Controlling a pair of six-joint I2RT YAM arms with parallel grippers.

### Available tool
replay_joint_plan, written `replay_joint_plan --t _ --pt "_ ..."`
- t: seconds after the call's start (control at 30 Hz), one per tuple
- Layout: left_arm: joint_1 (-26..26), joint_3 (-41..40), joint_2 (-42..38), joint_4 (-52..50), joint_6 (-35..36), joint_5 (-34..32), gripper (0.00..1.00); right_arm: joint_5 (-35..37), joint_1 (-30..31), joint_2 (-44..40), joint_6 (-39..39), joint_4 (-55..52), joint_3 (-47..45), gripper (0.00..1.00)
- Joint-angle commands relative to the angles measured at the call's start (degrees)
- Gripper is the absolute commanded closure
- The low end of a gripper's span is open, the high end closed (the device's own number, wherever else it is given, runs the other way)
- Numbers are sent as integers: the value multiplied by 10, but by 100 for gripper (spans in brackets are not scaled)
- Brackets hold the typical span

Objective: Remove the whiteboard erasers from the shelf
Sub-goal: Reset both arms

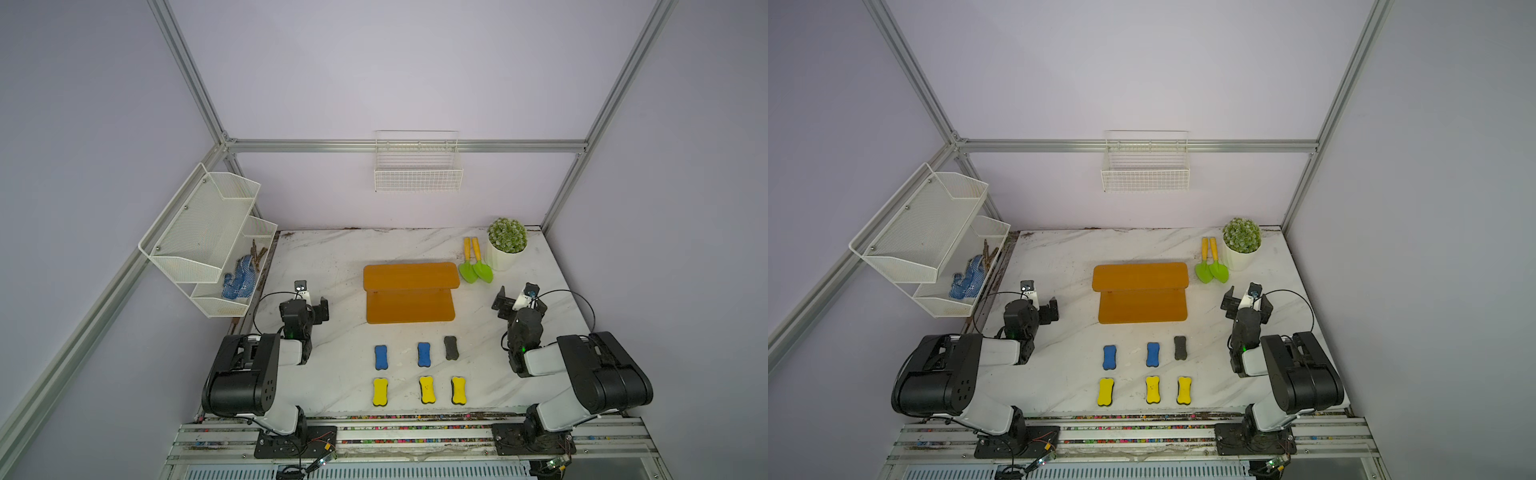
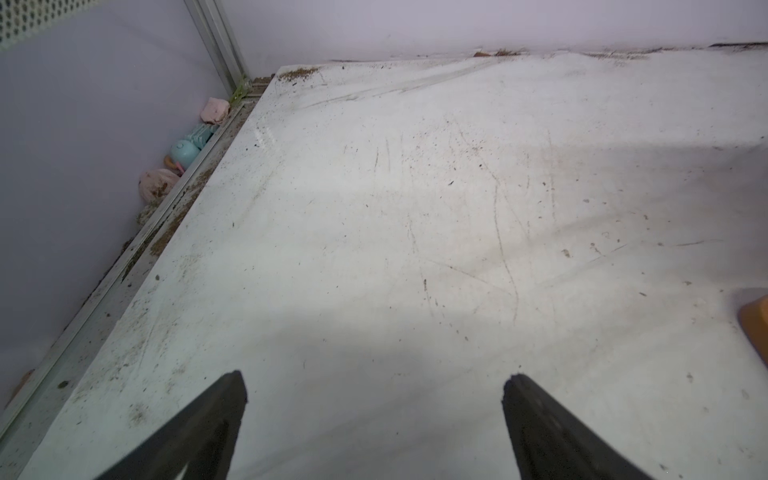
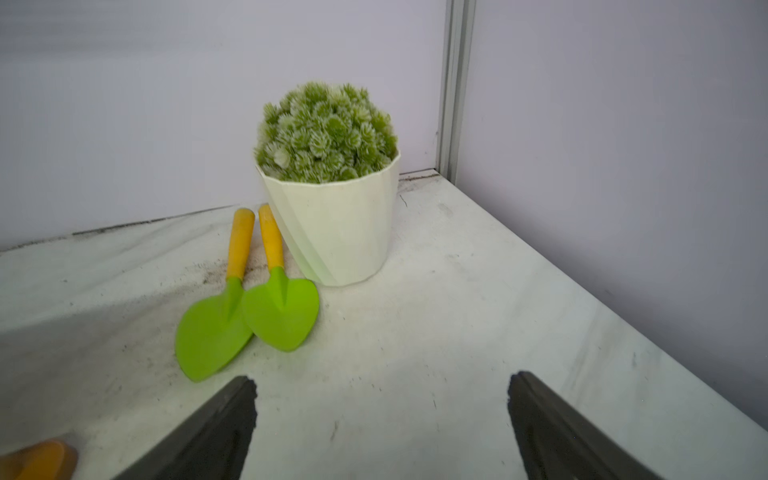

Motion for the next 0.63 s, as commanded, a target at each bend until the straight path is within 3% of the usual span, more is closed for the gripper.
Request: replay_joint_plan --t 0.0,0.17,0.47,0.6 --pt "2 8 5 63 -6 15 0 -33 -3 14 15 -13 3 1" --pt "3 6 5 65 -6 17 0 -53 -1 15 -2 31 -17 1" --pt "3 6 6 66 -5 17 0 -102 0 20 -21 -25 15 1" --pt "3 5 1 65 -5 19 0 -101 0 13 -19 3 -3 1"
